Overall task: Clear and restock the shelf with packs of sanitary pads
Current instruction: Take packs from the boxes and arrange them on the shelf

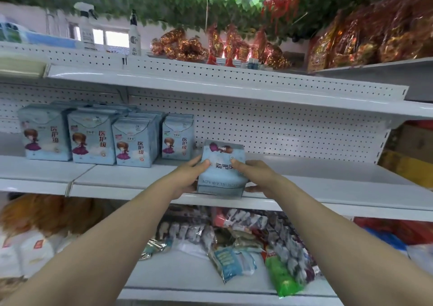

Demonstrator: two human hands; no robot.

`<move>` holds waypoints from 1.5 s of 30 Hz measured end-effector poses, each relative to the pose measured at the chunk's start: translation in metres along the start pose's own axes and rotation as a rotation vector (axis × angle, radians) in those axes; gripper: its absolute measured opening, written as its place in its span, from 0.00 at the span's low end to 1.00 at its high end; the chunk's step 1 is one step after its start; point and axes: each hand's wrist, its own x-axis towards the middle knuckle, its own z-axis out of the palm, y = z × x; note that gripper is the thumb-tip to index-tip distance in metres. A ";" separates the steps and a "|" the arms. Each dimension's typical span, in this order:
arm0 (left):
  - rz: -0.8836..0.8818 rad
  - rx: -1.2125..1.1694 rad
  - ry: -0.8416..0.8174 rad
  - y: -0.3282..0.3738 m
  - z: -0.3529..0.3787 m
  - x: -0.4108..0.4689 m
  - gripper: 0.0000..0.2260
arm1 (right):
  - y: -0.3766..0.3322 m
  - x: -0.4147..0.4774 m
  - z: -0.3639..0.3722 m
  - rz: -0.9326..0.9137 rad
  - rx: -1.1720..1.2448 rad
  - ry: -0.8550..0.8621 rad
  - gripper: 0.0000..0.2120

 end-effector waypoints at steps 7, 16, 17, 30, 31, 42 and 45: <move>0.050 -0.004 0.047 -0.010 -0.040 -0.015 0.55 | -0.019 -0.014 0.032 -0.142 0.046 0.046 0.22; 0.124 -0.042 -0.004 0.010 -0.119 -0.028 0.40 | -0.063 -0.017 0.096 -0.273 0.041 0.056 0.19; 0.135 -0.025 0.006 0.011 -0.132 -0.031 0.39 | -0.068 -0.016 0.107 -0.275 0.049 0.038 0.23; 0.276 0.053 0.084 0.007 -0.299 -0.093 0.29 | -0.146 -0.014 0.265 -0.260 -0.047 -0.177 0.31; 0.269 0.063 0.080 0.007 -0.310 -0.097 0.28 | -0.151 -0.016 0.273 -0.237 -0.038 -0.208 0.33; 0.297 -0.244 0.222 0.006 -0.402 -0.128 0.36 | -0.193 -0.001 0.376 0.052 0.545 -0.414 0.42; 0.289 -0.362 0.238 -0.003 -0.420 -0.129 0.35 | -0.196 -0.002 0.401 0.045 0.510 -0.401 0.29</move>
